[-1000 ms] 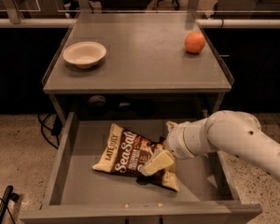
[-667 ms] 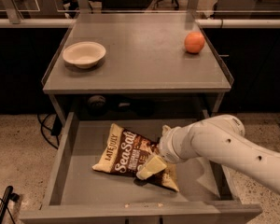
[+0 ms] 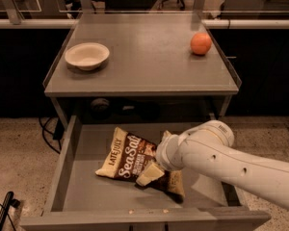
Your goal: Pick brown chip bag from top drawer and place on counter
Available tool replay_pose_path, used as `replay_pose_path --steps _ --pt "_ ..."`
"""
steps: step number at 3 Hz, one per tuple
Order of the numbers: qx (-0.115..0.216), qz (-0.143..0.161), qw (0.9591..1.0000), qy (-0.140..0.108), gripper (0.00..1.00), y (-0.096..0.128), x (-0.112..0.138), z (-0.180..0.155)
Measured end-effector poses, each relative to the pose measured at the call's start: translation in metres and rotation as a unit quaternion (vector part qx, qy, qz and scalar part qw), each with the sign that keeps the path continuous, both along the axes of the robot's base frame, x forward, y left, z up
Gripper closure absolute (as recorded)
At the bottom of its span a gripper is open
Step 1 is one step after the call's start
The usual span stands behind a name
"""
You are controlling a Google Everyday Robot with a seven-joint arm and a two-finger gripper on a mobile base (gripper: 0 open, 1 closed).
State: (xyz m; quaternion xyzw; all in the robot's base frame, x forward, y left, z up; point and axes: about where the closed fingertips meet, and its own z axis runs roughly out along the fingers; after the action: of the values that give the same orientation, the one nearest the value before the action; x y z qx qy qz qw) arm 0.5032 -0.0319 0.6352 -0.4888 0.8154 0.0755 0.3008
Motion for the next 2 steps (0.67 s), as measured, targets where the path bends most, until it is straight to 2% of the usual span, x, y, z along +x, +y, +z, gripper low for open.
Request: replay_pose_path --steps 1,2 --pt "0.0 0.001 1.0 0.0 0.18 -0.0001 -0.0003 0.0001" --pt "0.0 0.001 1.0 0.0 0.43 -0.0001 -0.0003 0.0001"
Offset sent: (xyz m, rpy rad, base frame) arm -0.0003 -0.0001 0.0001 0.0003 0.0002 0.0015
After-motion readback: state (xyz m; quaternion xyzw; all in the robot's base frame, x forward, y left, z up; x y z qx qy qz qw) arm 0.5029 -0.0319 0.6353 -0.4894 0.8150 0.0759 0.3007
